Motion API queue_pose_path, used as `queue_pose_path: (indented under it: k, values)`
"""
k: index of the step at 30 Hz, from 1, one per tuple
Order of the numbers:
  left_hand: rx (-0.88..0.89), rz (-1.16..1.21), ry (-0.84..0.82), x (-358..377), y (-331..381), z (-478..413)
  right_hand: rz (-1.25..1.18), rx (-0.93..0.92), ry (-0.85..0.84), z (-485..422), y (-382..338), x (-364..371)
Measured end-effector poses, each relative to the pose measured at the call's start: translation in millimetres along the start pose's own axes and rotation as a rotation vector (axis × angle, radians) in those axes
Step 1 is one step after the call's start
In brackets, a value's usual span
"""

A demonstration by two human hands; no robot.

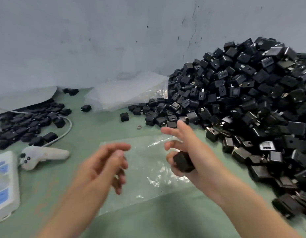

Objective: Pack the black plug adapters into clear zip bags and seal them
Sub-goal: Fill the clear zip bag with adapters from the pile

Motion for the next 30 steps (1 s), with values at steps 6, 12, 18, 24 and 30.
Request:
queue_pose_path:
  k: [6,12,18,24,30]
  values:
    - [0.0,-0.137,-0.223,63.3,-9.7,29.2,0.342,-0.239,-0.051,4.4,13.2,34.7]
    - [0.0,-0.135,-0.157,37.6,-14.5,23.3,0.423,-0.338,-0.238,22.1,14.6,65.0]
    - [0.005,-0.337,0.206,-106.7,-33.9,-13.2,0.941,-0.587,-0.02,16.9,16.2,56.9]
    - [0.114,-0.69,0.044,-104.0,-74.0,-7.7,1.455,-0.832,-0.027,18.5,43.3,73.6]
    - [0.264,-0.655,-0.183,-41.4,-70.9,-2.8,1.609,-0.802,-0.071,6.8,61.2,77.5]
Point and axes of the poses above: each hand's wrist, its own z-axis away from the middle knuckle, its own x-axis out of the palm, y = z × x, the point moved 9 cm from there along -z, towards the middle knuckle, and after that the axes turned 6 degrees about y, right-handed, at the moved point
